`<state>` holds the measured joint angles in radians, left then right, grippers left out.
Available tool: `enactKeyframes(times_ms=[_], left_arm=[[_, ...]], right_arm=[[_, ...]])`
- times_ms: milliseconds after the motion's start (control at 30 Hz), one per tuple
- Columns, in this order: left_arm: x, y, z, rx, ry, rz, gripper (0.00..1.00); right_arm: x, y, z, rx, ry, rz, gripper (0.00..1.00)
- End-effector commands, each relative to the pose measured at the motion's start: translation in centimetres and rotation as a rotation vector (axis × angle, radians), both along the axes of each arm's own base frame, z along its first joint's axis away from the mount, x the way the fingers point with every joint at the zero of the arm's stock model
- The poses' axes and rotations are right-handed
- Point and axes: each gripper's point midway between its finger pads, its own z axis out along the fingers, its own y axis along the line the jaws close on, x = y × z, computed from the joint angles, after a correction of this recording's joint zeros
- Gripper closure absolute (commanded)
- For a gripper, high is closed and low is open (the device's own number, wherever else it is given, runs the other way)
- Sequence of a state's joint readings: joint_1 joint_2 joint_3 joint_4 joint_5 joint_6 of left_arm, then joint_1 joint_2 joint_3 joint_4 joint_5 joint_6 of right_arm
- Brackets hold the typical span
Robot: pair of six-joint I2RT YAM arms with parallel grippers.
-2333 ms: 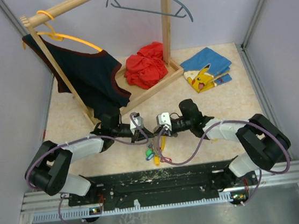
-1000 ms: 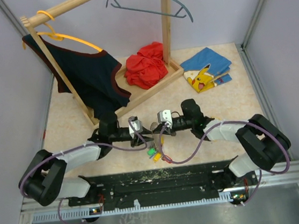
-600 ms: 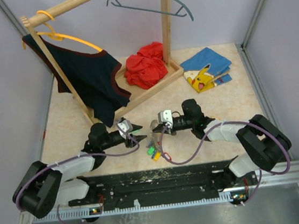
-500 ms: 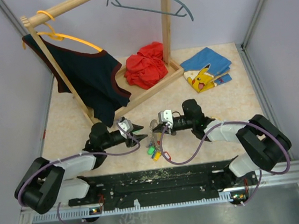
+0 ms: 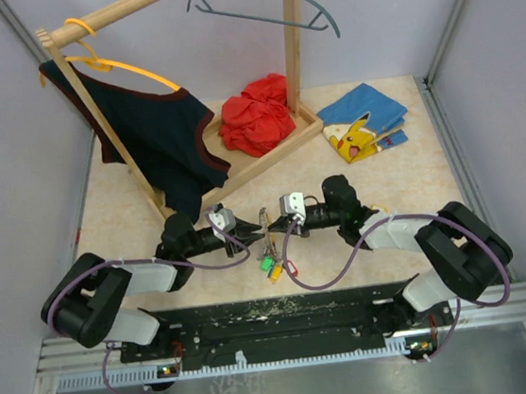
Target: Put the keys on the keyring
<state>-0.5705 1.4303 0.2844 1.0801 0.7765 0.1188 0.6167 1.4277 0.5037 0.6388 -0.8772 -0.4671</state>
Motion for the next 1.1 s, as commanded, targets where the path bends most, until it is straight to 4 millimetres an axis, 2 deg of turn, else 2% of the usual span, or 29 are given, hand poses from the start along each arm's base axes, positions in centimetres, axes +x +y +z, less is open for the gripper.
enactKeyframes(times_ms=[0,133,300,500,567,633,800,833,967,1067], left_arm=[[-0.1,-0.7,2.0,-0.044,-0.056,-0.050,0.69],[-0.2,-0.8,1.7,-0.037,-0.045,-0.062,0.71],[-0.1,-1.0,1.3,-0.028,-0.039,-0.065,0.79],[0.0,-1.2,0.9,-0.013,-0.030,-0.069,0.80],[0.0,-1.3,1.0,-0.014,-0.031,-0.070,0.85],[0.0,-1.3,1.1,-0.016,-0.037,-0.072,0.98],[0.0,-1.1,1.0,0.001,-0.044,-0.058,0.99],[0.2,-1.0,1.0,0.012,-0.050,-0.050,0.99],[0.7,-0.5,1.0,0.069,-0.068,-0.021,0.99],[1.0,-0.2,1.1,0.109,-0.094,-0.010,0.99]], right_arm=[[0.3,0.4,2.5,0.071,-0.063,0.016,1.00],[0.2,0.4,2.7,0.076,-0.061,0.017,1.00],[0.1,0.4,2.8,0.083,-0.049,0.020,1.00],[0.0,0.4,3.1,0.092,-0.048,0.020,1.00],[0.0,0.4,3.0,0.091,-0.046,0.020,1.00],[0.0,0.4,3.1,0.093,-0.043,0.017,1.00],[0.2,0.3,3.6,0.111,0.007,-0.017,1.00],[0.3,0.3,3.7,0.114,0.029,-0.035,0.99],[1.3,-0.3,4.4,0.141,0.119,-0.142,0.84],[1.7,-1.1,5.7,0.204,0.199,-0.211,0.68]])
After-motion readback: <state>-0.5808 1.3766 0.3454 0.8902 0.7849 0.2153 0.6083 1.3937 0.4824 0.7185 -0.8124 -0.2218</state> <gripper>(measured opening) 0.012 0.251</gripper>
